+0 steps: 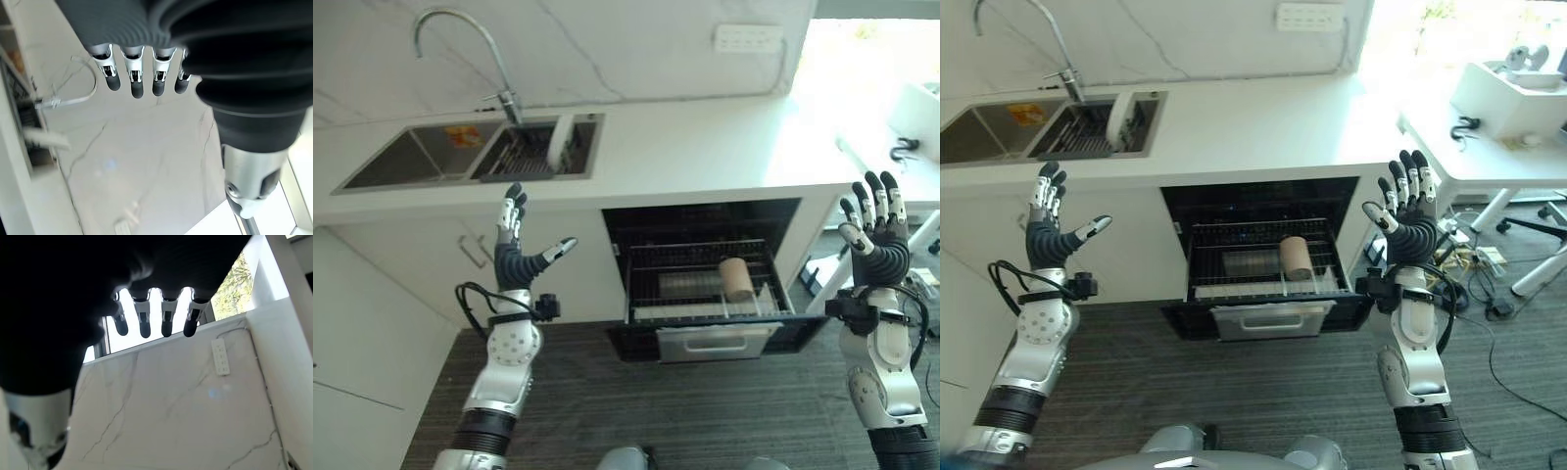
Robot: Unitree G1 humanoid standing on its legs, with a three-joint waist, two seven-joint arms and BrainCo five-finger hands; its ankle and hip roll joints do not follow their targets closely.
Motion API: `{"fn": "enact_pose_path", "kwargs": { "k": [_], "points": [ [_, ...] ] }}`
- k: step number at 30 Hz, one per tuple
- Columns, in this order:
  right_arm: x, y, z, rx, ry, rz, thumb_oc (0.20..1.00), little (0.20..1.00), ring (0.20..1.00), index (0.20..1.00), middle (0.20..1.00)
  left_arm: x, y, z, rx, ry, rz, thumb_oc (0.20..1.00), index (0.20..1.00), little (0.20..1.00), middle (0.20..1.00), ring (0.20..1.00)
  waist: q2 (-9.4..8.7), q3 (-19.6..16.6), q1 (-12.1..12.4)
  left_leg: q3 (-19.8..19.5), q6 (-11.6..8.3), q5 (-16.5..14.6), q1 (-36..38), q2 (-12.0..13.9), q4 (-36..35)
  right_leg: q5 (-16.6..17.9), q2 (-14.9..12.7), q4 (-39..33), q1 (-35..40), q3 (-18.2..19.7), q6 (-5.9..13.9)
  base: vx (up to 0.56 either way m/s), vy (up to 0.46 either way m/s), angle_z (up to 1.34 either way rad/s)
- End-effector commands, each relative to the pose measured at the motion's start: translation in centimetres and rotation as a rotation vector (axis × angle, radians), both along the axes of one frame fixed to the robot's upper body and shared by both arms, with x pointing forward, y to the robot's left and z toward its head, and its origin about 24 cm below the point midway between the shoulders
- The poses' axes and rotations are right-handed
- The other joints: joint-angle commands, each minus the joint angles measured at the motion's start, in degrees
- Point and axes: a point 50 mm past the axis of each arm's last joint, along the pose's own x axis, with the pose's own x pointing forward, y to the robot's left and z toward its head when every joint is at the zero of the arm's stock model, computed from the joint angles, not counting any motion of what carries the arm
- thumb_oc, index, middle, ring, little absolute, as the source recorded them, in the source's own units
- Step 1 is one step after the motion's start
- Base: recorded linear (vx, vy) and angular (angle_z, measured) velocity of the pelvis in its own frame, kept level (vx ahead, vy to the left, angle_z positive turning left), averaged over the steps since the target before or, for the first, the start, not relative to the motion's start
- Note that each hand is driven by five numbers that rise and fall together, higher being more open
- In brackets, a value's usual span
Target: Place the dishes in the dishwasher.
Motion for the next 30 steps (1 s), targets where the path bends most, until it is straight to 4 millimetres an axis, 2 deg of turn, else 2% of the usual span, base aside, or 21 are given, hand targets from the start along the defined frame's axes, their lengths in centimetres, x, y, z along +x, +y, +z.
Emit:
{"fn": "enact_pose_path", "kwargs": {
  "k": [1,3,4,7,8,9,10,13,14,15,16,17,18,19,21,26,30],
  "points": [
    [-0.2,-1.1,2.7,-0.028,-0.154,-0.039,1.000,1.000,1.000,1.000,1.000,-0.2,-0.8,3.5,0.070,-0.144,-0.066,1.000,1.000,1.000,1.000,1.000,-1.57,-2.1,-1.2,-0.8,-4.13,-2.4,-1.1,2.1,1.4,1.7,10.1,-9.3,1.3,-1.8,-0.54,0.06,0.049,0.74],
    [-0.3,-1.3,2.8,-0.029,-0.154,-0.023,1.000,1.000,1.000,1.000,1.000,-0.8,-1.0,3.3,0.058,-0.141,-0.073,1.000,1.000,1.000,1.000,1.000,-2.46,-2.0,-1.0,-1.6,-4.25,-1.9,-1.7,0.0,1.4,-0.5,14.3,-9.3,0.0,-1.5,-2.60,0.09,0.006,0.60],
    [-0.5,-1.2,2.8,-0.026,-0.154,-0.012,1.000,1.000,1.000,1.000,1.000,-1.2,-1.2,2.8,0.061,-0.135,-0.075,1.000,1.000,1.000,1.000,1.000,-2.60,-1.9,-1.2,-1.8,-4.30,-1.7,-1.7,-0.5,1.4,-0.6,15.2,-9.3,-0.7,-0.5,-3.01,0.11,-0.037,0.32],
    [-0.6,-1.6,2.6,-0.026,-0.150,-0.004,1.000,1.000,1.000,1.000,1.000,-1.1,-1.7,2.5,0.066,-0.116,-0.113,1.000,1.000,1.000,1.000,1.000,-3.17,-1.8,-1.8,0.1,-4.25,-1.7,-0.5,-1.3,1.4,-0.8,15.4,-9.3,-1.7,0.4,-3.46,0.09,-0.052,0.24],
    [-0.5,-1.6,2.6,-0.035,-0.151,-0.004,1.000,1.000,1.000,1.000,1.000,-1.2,-1.9,2.5,0.058,-0.119,-0.122,1.000,1.000,1.000,1.000,1.000,-3.27,-1.6,-1.6,2.2,-4.49,-1.1,0.2,-1.1,1.4,-1.0,14.7,-9.3,-1.5,-0.7,-3.84,0.16,-0.021,0.34],
    [-0.4,-1.5,2.4,-0.055,-0.147,-0.023,1.000,1.000,1.000,1.000,1.000,-1.3,-2.3,2.3,0.038,-0.108,-0.142,1.000,1.000,1.000,1.000,1.000,-4.37,-0.4,-1.2,3.7,-5.08,1.7,0.9,-2.2,1.4,-1.2,13.8,-9.3,-0.6,0.3,-4.54,0.22,0.040,0.49],
    [-0.3,-1.3,2.1,-0.039,-0.135,-0.017,1.000,1.000,1.000,1.000,1.000,-1.5,-2.4,1.9,0.029,-0.095,-0.151,1.000,1.000,1.000,1.000,1.000,-4.47,1.1,-0.6,2.7,-6.21,4.7,-0.2,-1.4,1.4,-1.1,13.6,-9.3,0.4,0.9,-4.90,0.23,0.081,0.50],
    [-0.4,-0.7,1.9,-0.063,-0.121,-0.009,1.000,1.000,1.000,1.000,1.000,-1.7,-2.4,1.8,0.023,-0.087,-0.150,1.000,1.000,1.000,1.000,1.000,-3.26,1.8,-1.3,1.5,-7.94,5.7,-3.2,3.8,1.4,-1.7,14.6,-9.3,1.3,1.7,-4.89,0.20,0.207,0.06],
    [-0.3,-0.6,1.8,-0.070,-0.108,0.001,1.000,1.000,1.000,1.000,1.000,-1.7,-2.3,1.7,0.019,-0.081,-0.138,1.000,1.000,1.000,1.000,1.000,-2.93,1.6,-1.6,-1.0,-8.92,6.8,-4.9,5.5,1.4,-2.1,14.8,-9.3,1.3,3.1,-4.98,0.23,0.271,-0.20],
    [-0.3,-0.7,1.8,-0.068,-0.098,0.009,1.000,1.000,1.000,1.000,1.000,-1.6,-2.3,1.6,0.015,-0.076,-0.132,1.000,1.000,1.000,1.000,1.000,-2.65,1.5,-1.7,-3.3,-9.43,8.5,-5.9,6.3,1.4,-2.2,15.0,-9.3,1.3,4.5,-5.03,0.26,0.288,-0.10],
    [-0.3,-0.7,1.8,-0.065,-0.092,0.025,1.000,1.000,1.000,1.000,1.000,-1.5,-2.1,1.5,0.010,-0.074,-0.123,1.000,1.000,1.000,1.000,1.000,-2.34,1.5,-1.8,-5.4,-9.37,8.8,-6.5,6.0,1.4,-2.3,14.9,-9.3,1.3,5.6,-5.06,0.40,0.459,-0.58],
    [-0.6,-1.0,1.7,-0.072,-0.092,0.017,1.000,1.000,1.000,1.000,1.000,-1.3,-2.2,1.6,0.020,-0.071,-0.145,1.000,1.000,1.000,1.000,1.000,-1.54,1.2,-3.0,-2.9,-9.41,5.6,-7.2,7.5,1.4,-3.2,13.5,-9.3,2.2,4.1,-4.55,0.43,0.468,-0.65],
    [-0.6,-0.9,1.5,-0.068,-0.086,0.015,1.000,1.000,1.000,1.000,1.000,-1.2,-2.4,1.5,0.025,-0.062,-0.149,1.000,1.000,1.000,1.000,1.000,-1.40,0.9,-2.8,-4.5,-9.44,4.9,-7.8,6.9,1.4,-3.3,13.3,-9.3,2.5,4.3,-4.26,0.49,0.484,-0.60],
    [-0.8,-1.1,1.2,-0.051,-0.085,0.010,1.000,1.000,1.000,1.000,1.000,-1.3,-2.5,1.4,0.041,-0.062,-0.163,1.000,1.000,1.000,1.000,1.000,-1.37,0.6,-2.9,-4.3,-9.38,4.5,-7.8,6.8,1.4,-3.4,13.1,-9.3,2.9,3.8,-4.02,0.33,0.243,-0.20],
    [-1.1,-1.6,1.1,-0.038,-0.088,0.015,1.000,1.000,1.000,1.000,1.000,-1.3,-2.9,1.5,0.075,-0.062,-0.191,1.000,1.000,1.000,1.000,1.000,-1.76,0.1,-2.6,-4.5,-9.19,4.0,-7.6,6.8,1.4,-3.1,12.6,-9.3,2.5,3.0,-3.53,0.21,0.146,-0.28],
    [0.1,0.1,2.3,-0.041,-0.144,0.042,1.000,1.000,1.000,1.000,1.000,-0.5,-4.3,3.4,0.060,-0.133,-0.245,1.000,1.000,1.000,1.000,1.000,-2.85,0.9,-0.6,-3.9,-9.60,4.0,-9.4,7.0,1.4,-2.7,11.1,-9.3,-1.3,0.3,-2.95,-0.05,0.018,0.02],
    [-0.6,-0.4,3.0,-0.036,-0.179,0.035,1.000,1.000,1.000,1.000,1.000,-1.0,-4.1,2.9,0.042,-0.101,-0.257,1.000,1.000,1.000,1.000,1.000,-3.21,0.7,0.1,-2.9,-9.85,4.3,-10.0,7.3,1.4,-2.3,10.2,-9.3,-1.6,-1.1,-2.58,0.02,-0.024,0.13]
  ]
}}
